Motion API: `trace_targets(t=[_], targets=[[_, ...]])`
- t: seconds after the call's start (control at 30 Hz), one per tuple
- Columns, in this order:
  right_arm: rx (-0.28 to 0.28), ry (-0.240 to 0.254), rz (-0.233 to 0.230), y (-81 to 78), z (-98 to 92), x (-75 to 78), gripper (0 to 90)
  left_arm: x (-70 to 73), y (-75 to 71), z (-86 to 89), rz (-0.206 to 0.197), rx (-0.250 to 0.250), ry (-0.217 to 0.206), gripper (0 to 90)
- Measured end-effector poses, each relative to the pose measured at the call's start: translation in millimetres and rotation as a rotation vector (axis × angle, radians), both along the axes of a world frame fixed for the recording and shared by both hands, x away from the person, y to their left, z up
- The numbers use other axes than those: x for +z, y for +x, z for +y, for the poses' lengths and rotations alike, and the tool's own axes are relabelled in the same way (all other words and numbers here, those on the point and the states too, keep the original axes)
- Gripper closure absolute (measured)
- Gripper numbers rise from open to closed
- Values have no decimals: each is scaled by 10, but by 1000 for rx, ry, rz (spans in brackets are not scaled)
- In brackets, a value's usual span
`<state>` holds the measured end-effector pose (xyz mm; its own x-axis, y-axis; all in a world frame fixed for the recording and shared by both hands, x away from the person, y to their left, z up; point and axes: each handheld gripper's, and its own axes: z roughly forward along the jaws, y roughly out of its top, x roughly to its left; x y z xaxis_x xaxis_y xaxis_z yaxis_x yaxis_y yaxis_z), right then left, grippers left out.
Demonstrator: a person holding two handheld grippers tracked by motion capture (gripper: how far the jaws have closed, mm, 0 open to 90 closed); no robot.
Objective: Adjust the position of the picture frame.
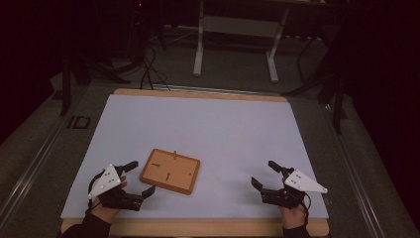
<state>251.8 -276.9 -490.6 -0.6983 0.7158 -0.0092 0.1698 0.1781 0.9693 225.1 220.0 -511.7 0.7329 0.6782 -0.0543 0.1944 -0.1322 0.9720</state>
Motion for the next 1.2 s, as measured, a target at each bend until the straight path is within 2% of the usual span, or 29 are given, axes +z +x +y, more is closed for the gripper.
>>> trace_targets(t=[0.03,0.17,0.47,0.57,0.63,0.67,0.73,0.8,0.93,1.1,1.2], targets=[[-2,20,-8,-11,-24,13,145,5,-9,-5,-4,-8,-8,3],[-9,42,-14,-27,-47,34,145,7,-10,-13,-5,-18,-8,3],[-20,22,-36,-48,-14,41,134,10,-3,-16,-1,-22,-5,3],[-29,14,-55,-63,0,50,122,36,-2,-5,-15,-37,-22,3],[-34,3,-65,-75,11,61,120,55,1,-3,-2,-41,-50,3],[-30,2,-64,-77,15,67,120,69,6,-3,21,-52,-68,3],[-26,-8,-67,-79,25,68,119,104,15,-11,52,-61,-68,3],[-19,-8,-64,-78,33,68,117,138,16,-13,62,-61,-95,3],[-14,-4,-61,-76,41,70,116,214,9,-25,60,-36,-103,3],[-22,-5,-61,-73,51,71,112,305,71,-23,75,-65,-109,3],[-21,-13,-67,-76,63,74,112,361,130,-58,76,-72,-84,3]])
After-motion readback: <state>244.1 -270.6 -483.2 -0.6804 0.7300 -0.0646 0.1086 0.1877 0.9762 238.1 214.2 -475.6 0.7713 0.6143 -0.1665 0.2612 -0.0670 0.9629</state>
